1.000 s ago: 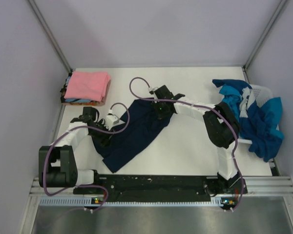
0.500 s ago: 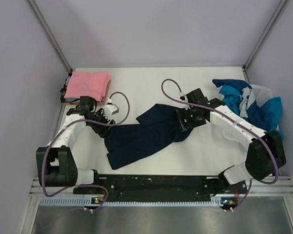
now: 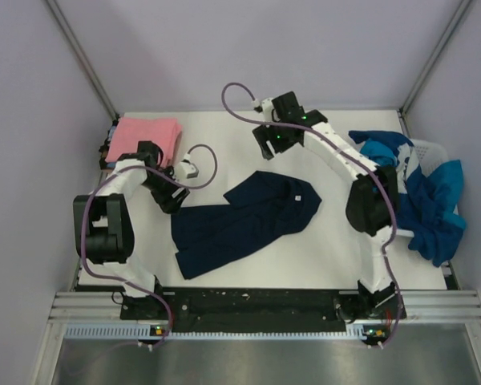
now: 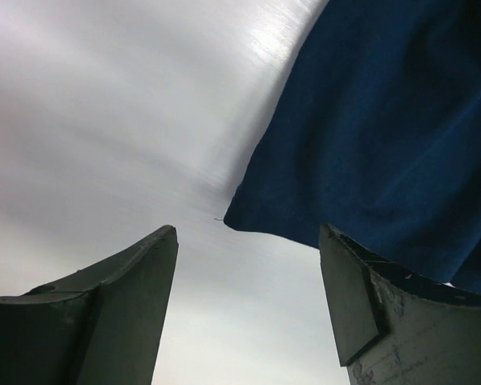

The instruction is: Fold and stack the t-shirts

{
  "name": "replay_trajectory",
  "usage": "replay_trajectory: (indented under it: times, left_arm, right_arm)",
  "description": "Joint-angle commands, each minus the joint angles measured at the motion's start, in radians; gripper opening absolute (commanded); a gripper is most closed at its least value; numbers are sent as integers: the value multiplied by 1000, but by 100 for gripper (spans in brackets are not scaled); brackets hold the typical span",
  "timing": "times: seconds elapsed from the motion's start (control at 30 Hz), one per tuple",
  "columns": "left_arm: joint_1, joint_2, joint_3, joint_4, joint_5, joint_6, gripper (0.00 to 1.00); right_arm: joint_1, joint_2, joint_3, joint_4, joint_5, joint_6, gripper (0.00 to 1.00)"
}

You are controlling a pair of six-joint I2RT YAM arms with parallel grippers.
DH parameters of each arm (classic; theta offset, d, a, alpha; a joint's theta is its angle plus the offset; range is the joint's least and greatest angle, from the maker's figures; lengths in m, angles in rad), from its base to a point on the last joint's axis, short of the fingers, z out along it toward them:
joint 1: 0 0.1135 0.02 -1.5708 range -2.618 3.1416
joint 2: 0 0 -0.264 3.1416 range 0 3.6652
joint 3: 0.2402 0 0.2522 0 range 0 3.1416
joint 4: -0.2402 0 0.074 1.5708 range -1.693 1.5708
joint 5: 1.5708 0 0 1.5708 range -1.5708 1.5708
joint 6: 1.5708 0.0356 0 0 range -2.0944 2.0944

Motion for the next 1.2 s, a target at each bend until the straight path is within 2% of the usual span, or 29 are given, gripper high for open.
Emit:
replay_trajectory:
  times: [0.0,0.07,0.17,0.2,0.3,0.37,0.4,0.5,0.6,0.67,0.73,0.87,1.17]
  left_arm:
    - [5,30,39,-35,75,119,76]
    - [5,60,42,-4,74,95,79]
    - [6,131,65,-9,69,79,80]
    - [6,149,65,-3,63,73,87]
    - [6,198,73,11,57,65,85]
    - [6,212,76,7,66,65,79]
    - [5,217,76,-2,78,68,73]
    - [5,209,80,-53,118,85,38]
    - [5,176,70,-119,165,114,0]
    - [5,134,50,-130,181,121,0]
    - [5,87,36,-125,189,102,0]
    - [6,-48,50,-105,170,4,0]
    - [6,-436,120,-72,-8,-129,0]
  right_arm:
    - [15,213,172,-34,-44,-12,73]
    - [26,304,223,-34,-69,7,73]
    - [53,390,266,-14,8,1,73]
    - [57,409,271,-7,38,-3,73]
    - [58,455,270,3,19,-4,71]
    - [58,456,239,1,-50,7,65]
    - [58,447,213,1,-84,9,60]
    - [61,401,132,0,-142,0,36]
    - [58,325,57,-6,-155,-37,26]
    - [54,276,30,-8,-147,-56,16]
    - [52,230,35,-14,-135,-57,0]
    - [47,99,35,-20,-98,-45,0]
    - [0,-434,-74,10,9,18,0]
